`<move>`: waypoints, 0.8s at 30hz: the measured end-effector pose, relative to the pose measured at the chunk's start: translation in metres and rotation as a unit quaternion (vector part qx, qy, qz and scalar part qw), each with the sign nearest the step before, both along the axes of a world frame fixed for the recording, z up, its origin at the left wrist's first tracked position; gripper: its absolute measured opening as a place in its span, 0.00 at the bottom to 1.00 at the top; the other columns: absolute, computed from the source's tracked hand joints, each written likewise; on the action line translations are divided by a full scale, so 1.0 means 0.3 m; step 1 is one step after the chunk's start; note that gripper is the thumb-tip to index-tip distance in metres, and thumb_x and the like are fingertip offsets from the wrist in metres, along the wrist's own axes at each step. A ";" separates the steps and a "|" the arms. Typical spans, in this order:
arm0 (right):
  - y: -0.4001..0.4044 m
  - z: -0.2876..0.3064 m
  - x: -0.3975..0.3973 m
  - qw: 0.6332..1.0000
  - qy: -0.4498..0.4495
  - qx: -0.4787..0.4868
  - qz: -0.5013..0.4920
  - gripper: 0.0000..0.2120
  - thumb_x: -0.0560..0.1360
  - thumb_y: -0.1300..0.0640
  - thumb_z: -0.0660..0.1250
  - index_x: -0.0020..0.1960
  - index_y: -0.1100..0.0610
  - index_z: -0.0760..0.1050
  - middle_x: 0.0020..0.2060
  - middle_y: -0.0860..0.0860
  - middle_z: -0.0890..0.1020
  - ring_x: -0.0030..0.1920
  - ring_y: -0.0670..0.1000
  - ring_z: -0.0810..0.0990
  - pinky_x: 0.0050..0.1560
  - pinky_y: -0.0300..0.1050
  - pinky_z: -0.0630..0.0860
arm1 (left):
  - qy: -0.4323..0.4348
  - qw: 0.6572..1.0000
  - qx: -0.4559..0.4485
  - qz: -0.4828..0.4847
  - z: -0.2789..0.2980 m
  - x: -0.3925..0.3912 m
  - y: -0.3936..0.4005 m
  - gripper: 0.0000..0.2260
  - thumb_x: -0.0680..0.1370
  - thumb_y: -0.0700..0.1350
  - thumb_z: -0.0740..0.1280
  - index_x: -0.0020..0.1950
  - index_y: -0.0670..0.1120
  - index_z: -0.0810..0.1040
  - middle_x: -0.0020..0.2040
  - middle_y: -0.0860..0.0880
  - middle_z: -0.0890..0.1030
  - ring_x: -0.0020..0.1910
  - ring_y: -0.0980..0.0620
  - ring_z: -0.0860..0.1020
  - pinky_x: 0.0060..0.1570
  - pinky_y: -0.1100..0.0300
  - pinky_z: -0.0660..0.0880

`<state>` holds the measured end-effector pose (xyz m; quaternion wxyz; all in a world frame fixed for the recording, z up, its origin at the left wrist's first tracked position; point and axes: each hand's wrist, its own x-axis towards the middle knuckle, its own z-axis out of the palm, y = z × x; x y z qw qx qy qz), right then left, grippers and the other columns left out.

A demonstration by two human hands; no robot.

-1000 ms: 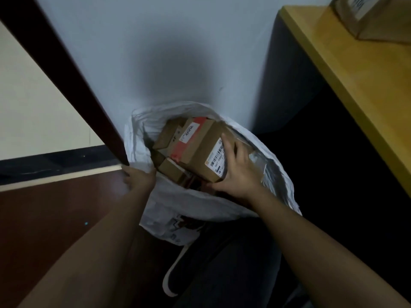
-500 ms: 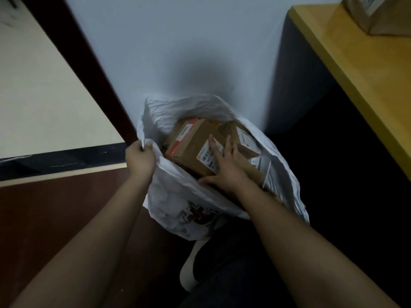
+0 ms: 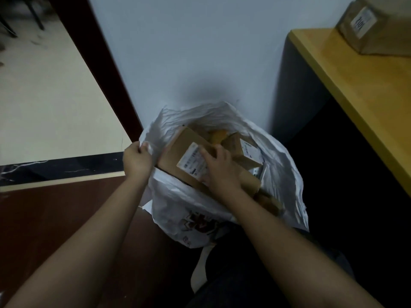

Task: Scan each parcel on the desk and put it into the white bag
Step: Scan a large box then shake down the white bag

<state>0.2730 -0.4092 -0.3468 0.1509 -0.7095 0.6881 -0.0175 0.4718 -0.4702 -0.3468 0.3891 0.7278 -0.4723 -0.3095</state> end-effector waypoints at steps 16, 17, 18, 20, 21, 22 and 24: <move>0.022 -0.074 -0.030 0.996 -0.070 0.045 0.011 0.24 0.77 0.50 0.69 0.70 0.54 0.66 0.64 0.53 0.70 0.62 0.56 0.71 0.54 0.49 0.72 | 0.058 0.986 0.116 -0.103 -0.041 -0.032 0.098 0.14 0.78 0.40 0.63 0.64 0.42 0.74 0.58 0.42 0.78 0.57 0.42 0.77 0.57 0.50 0.75; 0.026 -0.079 -0.021 0.997 -0.073 0.039 0.004 0.23 0.77 0.50 0.68 0.68 0.55 0.67 0.64 0.53 0.70 0.61 0.56 0.71 0.54 0.49 0.72 | 0.056 0.983 0.129 -0.115 -0.040 -0.027 0.110 0.17 0.77 0.37 0.64 0.66 0.42 0.73 0.58 0.43 0.78 0.57 0.44 0.76 0.57 0.51 0.75; 0.031 -0.085 -0.013 0.997 -0.076 0.033 -0.005 0.23 0.77 0.50 0.68 0.67 0.55 0.67 0.63 0.53 0.71 0.61 0.56 0.71 0.53 0.49 0.72 | 0.049 0.983 0.137 -0.114 -0.033 -0.021 0.122 0.17 0.76 0.35 0.65 0.65 0.41 0.73 0.56 0.44 0.78 0.55 0.45 0.76 0.54 0.54 0.74; 0.042 -0.084 0.001 0.995 -0.088 0.021 -0.028 0.21 0.77 0.50 0.68 0.66 0.56 0.67 0.62 0.54 0.72 0.61 0.56 0.72 0.53 0.49 0.72 | 0.060 0.985 0.135 -0.086 -0.025 -0.006 0.133 0.11 0.75 0.34 0.66 0.56 0.42 0.77 0.51 0.44 0.80 0.50 0.45 0.78 0.48 0.55 0.75; 0.048 -0.081 0.009 0.995 -0.090 0.009 -0.043 0.20 0.77 0.52 0.68 0.66 0.56 0.68 0.61 0.54 0.72 0.60 0.56 0.72 0.53 0.49 0.72 | 0.088 0.985 0.133 -0.065 -0.014 0.008 0.128 0.06 0.76 0.34 0.67 0.50 0.43 0.79 0.48 0.44 0.81 0.47 0.45 0.79 0.45 0.55 0.76; 0.053 -0.077 0.016 0.995 -0.088 -0.010 -0.056 0.18 0.77 0.54 0.67 0.64 0.57 0.68 0.61 0.54 0.72 0.60 0.56 0.72 0.52 0.48 0.72 | 0.120 0.984 0.128 -0.043 0.008 0.019 0.117 0.05 0.76 0.35 0.67 0.44 0.45 0.79 0.44 0.44 0.81 0.44 0.45 0.79 0.42 0.56 0.75; 0.058 -0.068 0.035 0.994 -0.079 -0.041 -0.056 0.13 0.78 0.57 0.65 0.61 0.58 0.71 0.59 0.54 0.74 0.58 0.56 0.73 0.50 0.49 0.71 | 0.154 0.983 0.105 0.001 0.040 0.043 0.071 0.08 0.77 0.37 0.68 0.38 0.44 0.77 0.39 0.42 0.79 0.39 0.46 0.77 0.36 0.58 0.74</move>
